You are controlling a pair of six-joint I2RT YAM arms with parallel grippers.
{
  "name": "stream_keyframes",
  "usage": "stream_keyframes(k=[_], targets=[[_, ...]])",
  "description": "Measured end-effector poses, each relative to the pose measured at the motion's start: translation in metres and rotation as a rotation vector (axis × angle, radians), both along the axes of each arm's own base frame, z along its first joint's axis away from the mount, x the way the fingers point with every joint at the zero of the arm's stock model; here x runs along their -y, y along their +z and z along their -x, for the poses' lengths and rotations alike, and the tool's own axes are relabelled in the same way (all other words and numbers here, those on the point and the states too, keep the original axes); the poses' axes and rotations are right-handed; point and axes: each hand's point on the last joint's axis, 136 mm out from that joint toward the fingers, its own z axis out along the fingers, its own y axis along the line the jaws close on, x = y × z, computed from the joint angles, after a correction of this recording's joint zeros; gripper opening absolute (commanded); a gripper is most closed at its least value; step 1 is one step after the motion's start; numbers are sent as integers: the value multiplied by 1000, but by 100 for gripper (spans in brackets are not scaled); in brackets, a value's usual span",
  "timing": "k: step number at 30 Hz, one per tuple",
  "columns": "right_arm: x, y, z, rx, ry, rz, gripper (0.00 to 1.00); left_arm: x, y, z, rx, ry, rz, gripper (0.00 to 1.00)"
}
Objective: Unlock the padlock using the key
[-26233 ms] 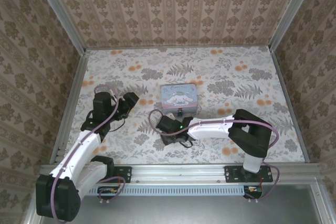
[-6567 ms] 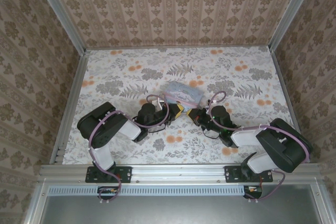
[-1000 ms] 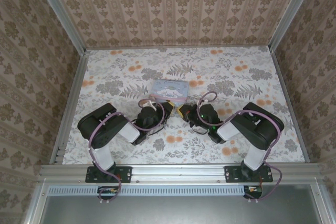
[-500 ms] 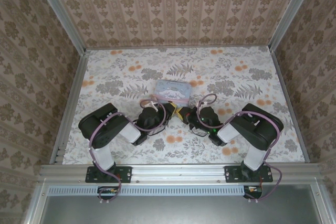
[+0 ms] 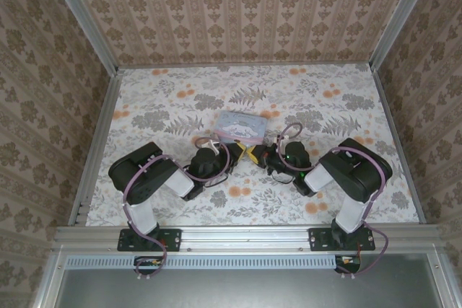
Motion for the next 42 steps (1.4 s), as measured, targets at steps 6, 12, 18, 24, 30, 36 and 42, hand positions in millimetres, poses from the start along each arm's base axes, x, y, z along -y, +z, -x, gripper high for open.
stream_keyframes(k=[6,12,18,24,30,36,42], targets=[[14,-3,3,2,43,-4,0,-2,-4,3,-8,-11,-5,0],[28,-10,4,-11,54,4,0,-5,-7,5,-16,-15,-11,0],[27,-13,5,-9,66,2,0,-6,-8,5,-19,-14,-14,0],[28,-13,4,-6,64,3,0,-6,-8,5,-19,-16,-13,0],[34,-17,0,-15,45,7,0,-10,-9,2,-21,-4,-17,0],[34,-17,0,-16,42,8,0,-10,-10,2,-22,-3,-18,0],[34,-16,1,-13,56,5,0,-9,-9,3,-21,-7,-16,0]])
